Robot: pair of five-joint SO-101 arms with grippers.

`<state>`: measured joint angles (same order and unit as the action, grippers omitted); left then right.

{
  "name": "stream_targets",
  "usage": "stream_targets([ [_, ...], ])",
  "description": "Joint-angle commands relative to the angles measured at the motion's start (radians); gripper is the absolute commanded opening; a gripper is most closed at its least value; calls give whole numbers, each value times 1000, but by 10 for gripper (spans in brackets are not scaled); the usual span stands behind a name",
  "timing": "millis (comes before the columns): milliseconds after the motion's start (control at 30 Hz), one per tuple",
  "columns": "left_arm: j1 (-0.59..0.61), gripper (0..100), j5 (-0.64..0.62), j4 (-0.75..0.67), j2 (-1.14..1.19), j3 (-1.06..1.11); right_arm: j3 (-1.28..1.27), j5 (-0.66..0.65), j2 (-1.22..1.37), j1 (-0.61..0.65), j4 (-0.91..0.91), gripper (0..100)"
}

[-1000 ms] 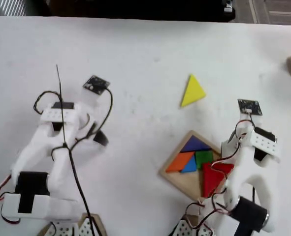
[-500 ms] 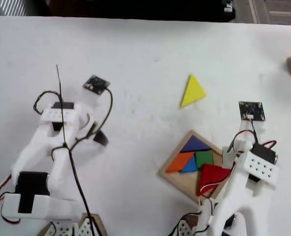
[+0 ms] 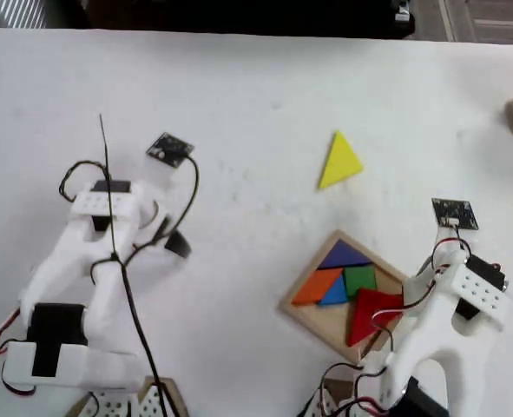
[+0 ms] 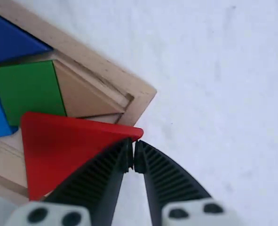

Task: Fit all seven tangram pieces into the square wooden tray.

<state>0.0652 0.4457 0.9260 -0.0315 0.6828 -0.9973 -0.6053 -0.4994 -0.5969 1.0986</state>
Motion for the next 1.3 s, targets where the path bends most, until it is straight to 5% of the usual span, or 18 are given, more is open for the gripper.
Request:
stream_targets([
  [0,8,332,14,-8,-2,-52,26,14,45,25,-41,18],
  [300,8,332,15,-8,-2,-52,21,97,64,150,-35,18],
  [1000,7,332,15,-8,-2,-54,180,46,38,160,176,18],
  [1267,7,332,15,-8,-2,-54,78,5,-185,357,231,18],
])
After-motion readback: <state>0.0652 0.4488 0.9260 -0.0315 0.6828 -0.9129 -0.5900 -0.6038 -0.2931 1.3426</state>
